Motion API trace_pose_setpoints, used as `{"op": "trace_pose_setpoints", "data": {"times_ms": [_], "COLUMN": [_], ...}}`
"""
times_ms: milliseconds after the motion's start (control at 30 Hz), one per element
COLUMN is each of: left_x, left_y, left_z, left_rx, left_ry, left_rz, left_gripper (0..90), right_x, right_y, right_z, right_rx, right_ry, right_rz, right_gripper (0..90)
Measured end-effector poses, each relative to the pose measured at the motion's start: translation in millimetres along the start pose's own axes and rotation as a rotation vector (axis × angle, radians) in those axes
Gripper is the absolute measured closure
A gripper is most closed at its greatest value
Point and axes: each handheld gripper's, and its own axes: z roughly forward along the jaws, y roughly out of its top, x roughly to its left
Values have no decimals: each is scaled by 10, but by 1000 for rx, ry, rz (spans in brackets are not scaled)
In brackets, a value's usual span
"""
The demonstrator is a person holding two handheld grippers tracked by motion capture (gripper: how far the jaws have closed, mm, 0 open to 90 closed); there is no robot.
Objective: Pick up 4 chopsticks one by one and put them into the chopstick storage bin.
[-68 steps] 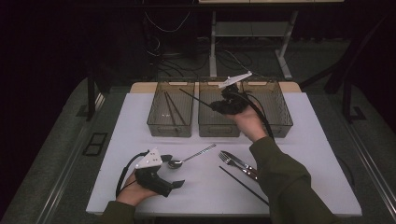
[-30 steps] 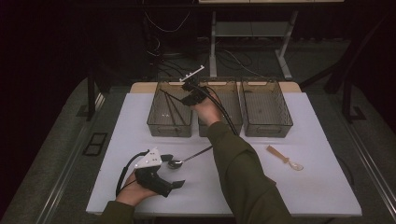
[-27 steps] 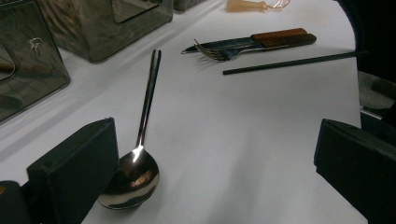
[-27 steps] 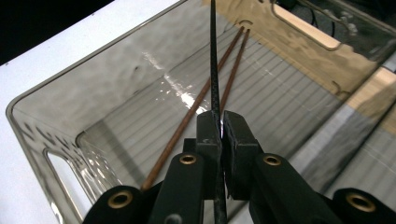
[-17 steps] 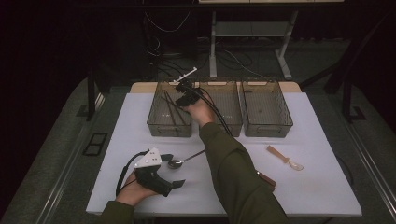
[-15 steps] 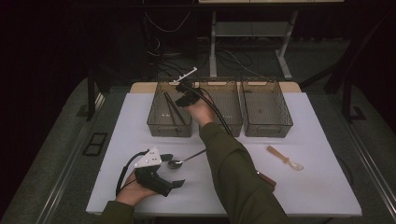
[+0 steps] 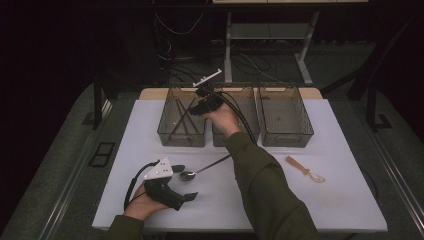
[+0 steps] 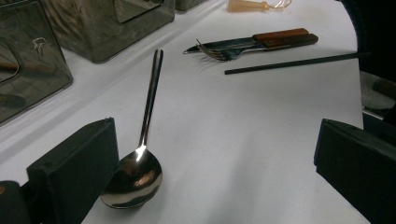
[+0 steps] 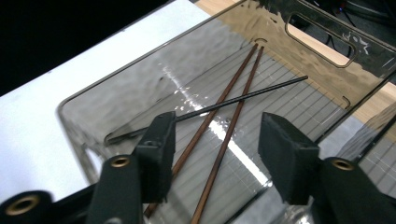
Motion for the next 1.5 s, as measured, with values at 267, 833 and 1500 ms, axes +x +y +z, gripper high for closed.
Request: {"op": "trace_pose_setpoints", "data": {"times_ms": [267,833,1500], "left_x": [-9,-11,-9], "left_y": [-7,-21,-23], "left_z": [2,-9,-7], "left_rx": [-3,9,12], "left_ry": [4,11,15], "left_rz": [-9,-19,-17], "left_gripper": [0,0,0], "right_x": [-6,-66,-171], "right_y": [-151,-661,-1592], "right_z": [-298,-865,-1303], "right_rx": [-13,-67,-59], "right_ry": [58,81,77], "right_rz": [-44,-73,-44], "right_gripper": [344,319,352]}}
